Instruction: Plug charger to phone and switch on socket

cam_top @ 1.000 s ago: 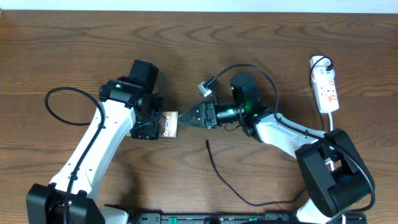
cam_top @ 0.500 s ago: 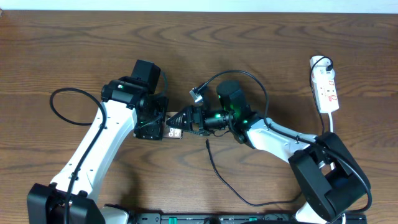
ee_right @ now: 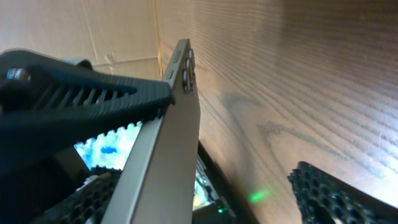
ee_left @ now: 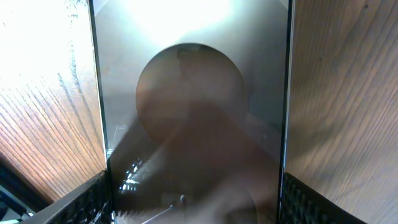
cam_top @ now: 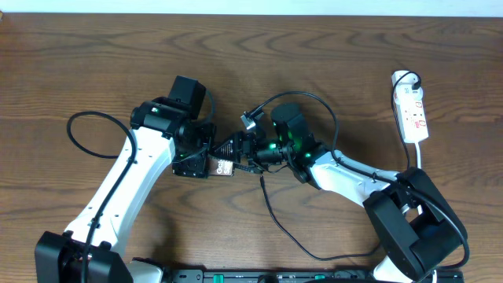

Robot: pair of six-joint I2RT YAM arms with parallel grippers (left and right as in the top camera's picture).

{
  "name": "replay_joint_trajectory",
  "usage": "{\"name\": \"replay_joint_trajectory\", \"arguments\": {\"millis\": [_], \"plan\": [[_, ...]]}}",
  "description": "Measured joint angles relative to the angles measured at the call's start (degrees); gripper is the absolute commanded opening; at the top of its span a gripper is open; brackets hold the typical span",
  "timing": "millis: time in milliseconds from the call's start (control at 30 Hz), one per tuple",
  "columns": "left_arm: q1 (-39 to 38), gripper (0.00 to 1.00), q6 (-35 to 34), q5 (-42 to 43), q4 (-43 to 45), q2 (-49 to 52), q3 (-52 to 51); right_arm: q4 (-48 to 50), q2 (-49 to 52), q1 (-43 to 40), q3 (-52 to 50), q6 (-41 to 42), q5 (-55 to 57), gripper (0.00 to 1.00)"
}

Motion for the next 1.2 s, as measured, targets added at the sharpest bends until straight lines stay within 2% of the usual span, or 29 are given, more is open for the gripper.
{"name": "replay_joint_trajectory", "arguments": {"millis": [200,533,767,867,1200], "plan": [[-0.55,0.07,0.00,0.04,0.00,0.00,0.00,0.02,0.00,0.07,0.00,0.63,0.42,0.80],[-2.40,0.07,-0.02,-1.01,-0.13,0.00,-0.02,0.09,0.00,2.60,0.00,1.97,2.62,0.79],[-2.82,0.07,-0.20,-2.19,0.02,0.00,-0.02,1.88,0.00,3.04,0.07,3.26,3.67,0.58],[-2.82,0.07,-0.17,-2.29,-0.02,0.00,-0.02,1.99,0.00,3.15,0.07,3.34,3.87,0.56],[-2.84,0.07,-0.17,-2.62,0.13,0.00,-0.02,2.01,0.00,3.26,0.09,3.52,4.02,0.40]]}}
